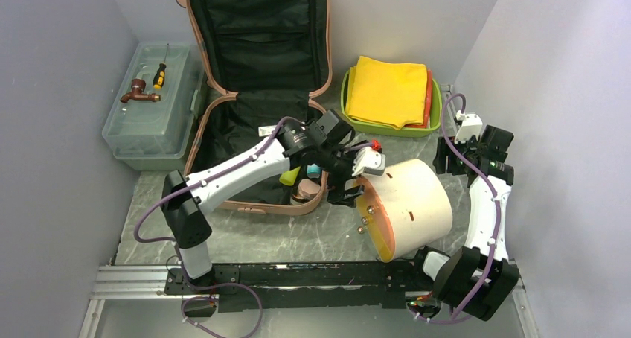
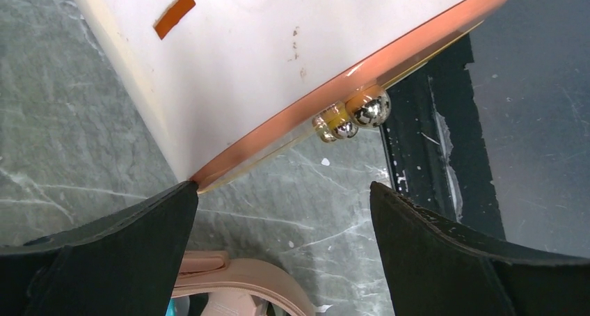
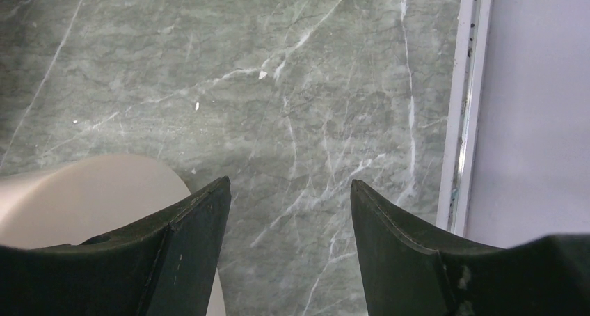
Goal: Open, take out, and arrange the luggage
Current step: Adjust the storage box at the center of the board.
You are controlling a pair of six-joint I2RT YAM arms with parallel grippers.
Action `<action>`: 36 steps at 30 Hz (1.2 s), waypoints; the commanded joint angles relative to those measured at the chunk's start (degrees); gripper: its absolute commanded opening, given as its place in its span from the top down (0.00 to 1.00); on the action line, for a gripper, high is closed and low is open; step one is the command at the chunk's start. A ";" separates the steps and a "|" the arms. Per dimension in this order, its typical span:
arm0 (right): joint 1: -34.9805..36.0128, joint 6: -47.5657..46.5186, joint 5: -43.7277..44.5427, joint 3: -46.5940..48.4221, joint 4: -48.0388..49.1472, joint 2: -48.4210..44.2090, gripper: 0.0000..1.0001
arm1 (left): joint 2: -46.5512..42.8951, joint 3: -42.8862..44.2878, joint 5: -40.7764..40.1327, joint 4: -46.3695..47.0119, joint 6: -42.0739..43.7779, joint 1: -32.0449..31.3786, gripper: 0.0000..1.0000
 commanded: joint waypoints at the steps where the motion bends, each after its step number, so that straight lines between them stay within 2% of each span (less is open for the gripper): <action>1: -0.60 -0.44 -1.68 -0.13 1.91 -0.39 0.34 | 3.24 0.66 -2.16 -0.01 1.04 -3.12 0.01; 11: -1.30 -3.52 -3.16 -0.62 0.91 0.63 0.34 | 12.63 -0.05 -12.93 -1.85 7.32 -7.96 0.01; 14: -1.41 -4.59 -3.90 -0.62 0.23 1.48 0.34 | 19.81 3.96 -18.97 -6.02 9.18 -10.90 0.01; 16: -1.33 -4.07 -3.46 -0.16 0.19 2.26 0.34 | 24.63 8.93 -19.74 -10.36 8.77 -12.38 0.01; 18: -0.48 -1.41 -3.51 2.82 -1.44 3.10 0.33 | 25.99 12.69 -20.97 -10.29 6.51 -11.92 0.01; 20: -0.40 -0.92 -6.66 2.65 -1.83 1.97 0.31 | 24.06 13.76 -21.21 -9.57 6.05 -11.49 0.01; 22: -0.32 -1.31 -5.71 1.24 -0.38 0.40 0.29 | 20.40 11.62 -23.16 -6.34 6.33 -10.83 0.01; 25: -0.33 -2.06 -5.41 1.02 0.26 -1.22 0.27 | 18.20 11.27 -24.70 -6.56 6.64 -9.01 0.01; 29: -0.34 -0.83 -5.54 2.11 -0.31 -2.47 0.23 | 13.89 10.92 -21.90 -6.82 6.56 -6.43 0.01; 33: -0.44 -1.47 -1.76 2.89 -1.40 -4.38 0.16 | 9.07 13.48 -16.30 -8.64 6.54 -4.22 0.01; 36: -0.55 -3.18 -1.79 3.26 -3.27 -6.17 0.12 | 6.20 12.97 -17.96 -6.18 5.03 -4.16 0.01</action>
